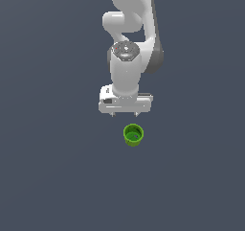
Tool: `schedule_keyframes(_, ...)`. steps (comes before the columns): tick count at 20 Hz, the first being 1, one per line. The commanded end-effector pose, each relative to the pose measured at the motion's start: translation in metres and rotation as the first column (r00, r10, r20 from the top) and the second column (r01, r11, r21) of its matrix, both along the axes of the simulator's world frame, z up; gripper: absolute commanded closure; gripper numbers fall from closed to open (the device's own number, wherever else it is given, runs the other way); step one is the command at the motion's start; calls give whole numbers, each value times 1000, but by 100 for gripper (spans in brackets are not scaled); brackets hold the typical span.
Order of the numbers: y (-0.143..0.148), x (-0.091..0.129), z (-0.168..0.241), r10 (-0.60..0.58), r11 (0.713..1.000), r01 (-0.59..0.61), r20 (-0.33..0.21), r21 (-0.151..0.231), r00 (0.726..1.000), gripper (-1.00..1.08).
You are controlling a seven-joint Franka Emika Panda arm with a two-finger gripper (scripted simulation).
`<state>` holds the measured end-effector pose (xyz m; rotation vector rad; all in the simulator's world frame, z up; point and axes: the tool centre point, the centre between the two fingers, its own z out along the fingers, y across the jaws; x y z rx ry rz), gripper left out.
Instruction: Pick up the object and move it to a goal position.
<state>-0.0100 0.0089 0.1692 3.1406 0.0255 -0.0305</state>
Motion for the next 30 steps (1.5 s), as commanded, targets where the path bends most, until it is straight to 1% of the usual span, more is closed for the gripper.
schedule_keyframes(1, 0, 0, 0, 0, 1000, 0, 0, 0, 1000, -20)
schedule_keyframes(7, 14, -4, -4, 30, 1000, -30, -15, -2, 999, -20)
schedule_keyframes(11, 14, -4, -5, 31, 1000, -31, -16, -1, 999, -20)
schedule_keyframes(14, 15, -4, -6, 42, 999, -42, -17, -10, 999, -20)
schedule_keyframes(17, 18, -5, -9, 63, 998, -64, -21, -27, 998, -20)
schedule_keyframes(20, 21, -5, -13, 95, 994, -96, -27, -52, 995, -20)
schedule_keyframes(24, 27, -5, -20, 155, 982, -158, -40, -100, 987, -20)
schedule_keyframes(27, 32, -5, -27, 212, 965, -217, -54, -144, 976, -20)
schedule_keyframes(30, 39, -5, -35, 278, 938, -287, -72, -196, 958, -20)
